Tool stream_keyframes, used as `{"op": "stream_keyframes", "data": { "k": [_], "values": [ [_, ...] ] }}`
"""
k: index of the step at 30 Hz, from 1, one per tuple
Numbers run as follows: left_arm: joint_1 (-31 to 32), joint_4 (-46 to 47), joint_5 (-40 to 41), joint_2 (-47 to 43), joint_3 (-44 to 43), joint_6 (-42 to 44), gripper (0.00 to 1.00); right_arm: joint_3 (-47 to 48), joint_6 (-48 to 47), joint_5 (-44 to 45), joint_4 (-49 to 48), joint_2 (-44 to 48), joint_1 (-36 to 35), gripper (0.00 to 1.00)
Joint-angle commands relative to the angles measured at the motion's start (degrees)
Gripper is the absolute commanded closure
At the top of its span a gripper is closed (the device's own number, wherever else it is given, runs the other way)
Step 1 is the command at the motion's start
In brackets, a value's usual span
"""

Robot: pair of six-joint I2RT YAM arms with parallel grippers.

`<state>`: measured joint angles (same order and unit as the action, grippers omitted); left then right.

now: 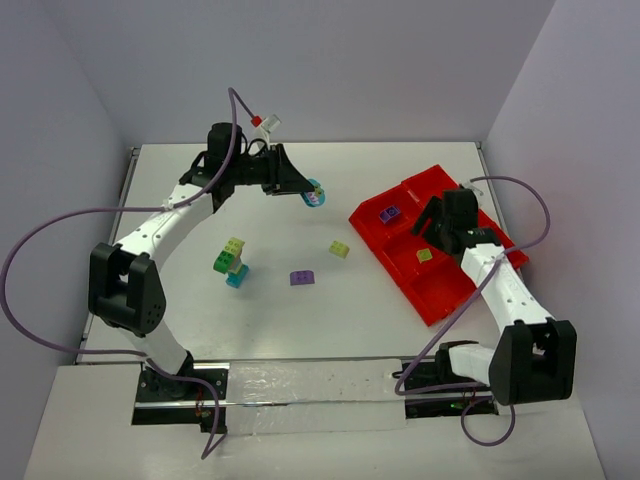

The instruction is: Sort the legos into containers by color

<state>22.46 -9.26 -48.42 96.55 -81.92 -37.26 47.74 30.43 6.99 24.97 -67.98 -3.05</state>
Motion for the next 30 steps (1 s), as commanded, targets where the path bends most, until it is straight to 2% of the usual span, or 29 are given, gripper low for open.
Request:
{"op": "stream_keyframes", "data": {
  "k": [1,3,8,11,18,20,27,30],
  "values": [
    [0.39,1.44,-0.53,0.39,-3.78,-0.89,1.0,5.12,-5.06,-9.54,-2.96,3.32,-0.07,0.22],
    [0.39,1.44,-0.53,0.63,-4.26,-1.21,1.0,7.51,-7.53,-19.56,-5.58,4.91,-2.29,0.23],
    [0.48,3.42,-2.42,0.7,-3.6,-2.51,1.0,13.01,-14.43,-31.42,-6.25,4.21,-9.88,0.2],
    [0.48,4.47,-3.72,0.27,-2.76,-2.51,1.0,16.44,-14.52,-39.77,-6.04,0.62,-12.72,0.17],
    [0.48,8.9,-8.11,-1.13,0.11,-4.38,1.0,17.59,-5.31,-54.42,-18.92,-4.74,-14.12,0.17],
    [0.48,13.08,-10.52,-1.56,1.22,-6.24,1.0,17.97,-2.94,-58.23,-23.54,-6.74,-14.44,0.18],
    [0.48,20.45,-15.09,-2.49,3.05,-10.16,1.0,17.84,6.82,-63.72,-36.91,-11.15,-14.53,0.23],
    [0.48,21.2,-15.21,-2.69,3.08,-10.55,1.0,17.56,9.14,-64.38,-39.42,-12.14,-15.04,0.26]
  ]
}}
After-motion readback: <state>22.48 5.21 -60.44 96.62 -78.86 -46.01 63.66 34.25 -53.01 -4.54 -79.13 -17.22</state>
